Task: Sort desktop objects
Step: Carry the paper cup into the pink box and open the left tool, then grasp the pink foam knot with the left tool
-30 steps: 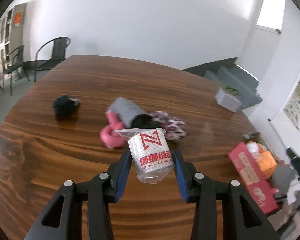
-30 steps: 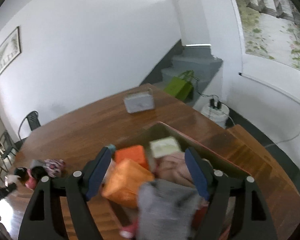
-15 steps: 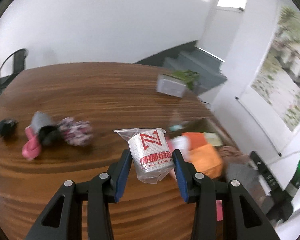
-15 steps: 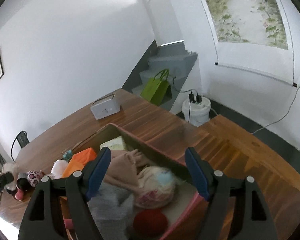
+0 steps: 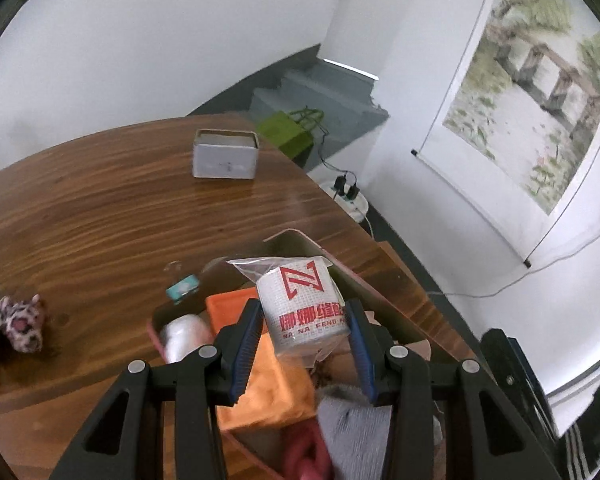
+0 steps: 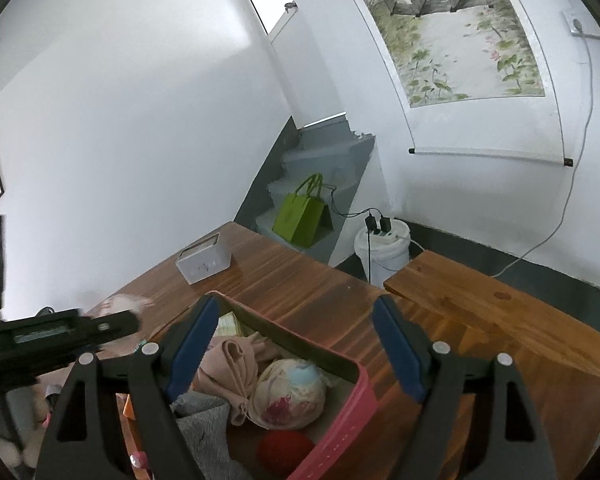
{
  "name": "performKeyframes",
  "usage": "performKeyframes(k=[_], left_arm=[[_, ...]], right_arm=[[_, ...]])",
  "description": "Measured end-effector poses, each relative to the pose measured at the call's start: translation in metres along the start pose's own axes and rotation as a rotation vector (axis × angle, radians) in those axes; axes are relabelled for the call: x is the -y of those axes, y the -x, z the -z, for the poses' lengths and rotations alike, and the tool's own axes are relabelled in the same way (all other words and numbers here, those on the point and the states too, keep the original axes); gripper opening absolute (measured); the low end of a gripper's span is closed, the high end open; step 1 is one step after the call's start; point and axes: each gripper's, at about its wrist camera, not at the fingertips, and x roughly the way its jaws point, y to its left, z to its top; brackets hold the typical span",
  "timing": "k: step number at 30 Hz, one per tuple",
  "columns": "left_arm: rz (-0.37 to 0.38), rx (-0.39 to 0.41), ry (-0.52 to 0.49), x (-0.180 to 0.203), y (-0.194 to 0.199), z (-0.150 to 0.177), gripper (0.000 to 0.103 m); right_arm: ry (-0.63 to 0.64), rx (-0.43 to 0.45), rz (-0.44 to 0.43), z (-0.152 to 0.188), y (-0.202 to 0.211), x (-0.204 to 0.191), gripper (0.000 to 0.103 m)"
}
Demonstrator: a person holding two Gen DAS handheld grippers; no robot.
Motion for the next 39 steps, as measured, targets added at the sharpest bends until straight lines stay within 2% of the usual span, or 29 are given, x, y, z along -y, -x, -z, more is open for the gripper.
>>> performKeyframes(k=[2,3,6,7,14,19,25,30,39], left_arm=[[0.007,-0.016,-0.001,0.003,-0.007,0.000,0.044],[0.012,-0.023,0.001,0.003,-0.010,0.000,0.048],[0.029,-0.016,0.020,0.003,-0.013,0.002,0.079],[0.029,-0.002,0.025,0.001,-0.012,0.003,0.081],[-0.014,0.047,0.035,-0.012,0.004,0.005,0.081],[-0.081,0.072,0.041,-0.028,0.017,0.012,0.081],[-0.195,0.122,0.073,-0.060,0.037,0.031,0.081],[-0.234,0.114,0.106,-0.083,0.045,0.042,0.081],[-0.360,0.156,0.116,-0.125,0.080,0.063,0.081]], right_arm=[[0.003,-0.006,-0.006,0.000,0.000,-0.001,0.082],[0.005,-0.006,-0.008,0.000,0.000,-0.001,0.082],[0.014,0.004,-0.011,-0.001,0.003,-0.002,0.082],[0.016,0.004,-0.010,-0.001,0.002,-0.003,0.082],[0.034,0.015,0.006,0.002,0.003,-0.005,0.083],[0.056,0.035,0.022,0.003,0.005,-0.008,0.082],[0.084,0.059,0.042,0.006,0.007,-0.013,0.083],[0.146,0.089,0.052,0.010,0.010,-0.025,0.083],[0.259,0.161,0.053,0.021,0.023,-0.049,0.083]])
